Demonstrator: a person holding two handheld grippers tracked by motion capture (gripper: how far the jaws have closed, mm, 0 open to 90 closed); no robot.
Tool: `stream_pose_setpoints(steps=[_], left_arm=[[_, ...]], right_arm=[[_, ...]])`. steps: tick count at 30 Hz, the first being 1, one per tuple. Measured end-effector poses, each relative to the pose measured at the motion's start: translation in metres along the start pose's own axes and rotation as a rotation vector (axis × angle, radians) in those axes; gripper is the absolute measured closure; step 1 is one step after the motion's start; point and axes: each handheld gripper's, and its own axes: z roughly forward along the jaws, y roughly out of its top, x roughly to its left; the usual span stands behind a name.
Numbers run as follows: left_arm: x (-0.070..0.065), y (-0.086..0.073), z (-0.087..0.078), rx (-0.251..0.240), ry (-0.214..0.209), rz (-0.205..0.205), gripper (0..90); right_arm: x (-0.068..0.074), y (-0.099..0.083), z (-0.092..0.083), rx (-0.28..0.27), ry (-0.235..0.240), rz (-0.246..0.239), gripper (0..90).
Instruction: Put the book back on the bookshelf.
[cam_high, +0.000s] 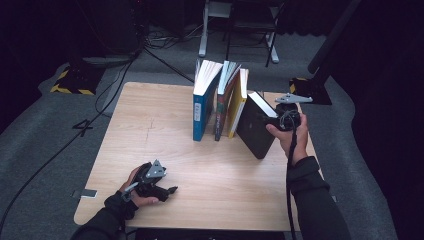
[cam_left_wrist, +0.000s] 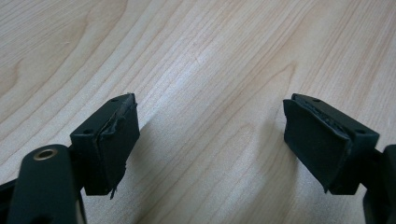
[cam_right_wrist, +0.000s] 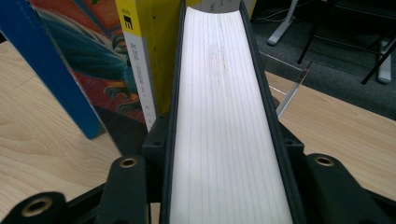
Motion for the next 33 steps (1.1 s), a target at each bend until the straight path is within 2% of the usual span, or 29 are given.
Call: stream_pose_setpoints(steps=[6,10,15,20,25,30,33], left_arm=[[0.000,0.000,0.000,0.000,0.000,0.000,18.6],[0.000,0.000,0.000,0.000,0.001,0.001,18.6],[0.000,0.000,0.000,0.000,0.002,0.001,18.6],[-0.001,0.000,0.000,0.001,0.003,0.000,18.6],[-0.001,0.000,0.000,0.001,0.002,0.003,18.7],[-0.001,0.000,-0.001,0.003,0.001,0.003,18.7],[-0.001,-0.001,-0.001,0.001,0.001,0.003,18.8]], right_arm=[[0.000,0.010,0.005,0.015,-0.024,0.015,53.7],[-0.002,0.019,0.006,0.004,-0.044,0.048,53.7],[0.001,0.027,0.011,-0.015,-0.101,0.069,53.7],[0.004,0.036,0.021,-0.045,-0.175,0.117,53.7],[0.003,0.044,0.033,-0.048,-0.206,0.133,53.7],[-0.003,0.048,0.046,-0.059,-0.233,0.181,53.6],[-0.003,0.050,0.053,-0.055,-0.248,0.178,53.6]])
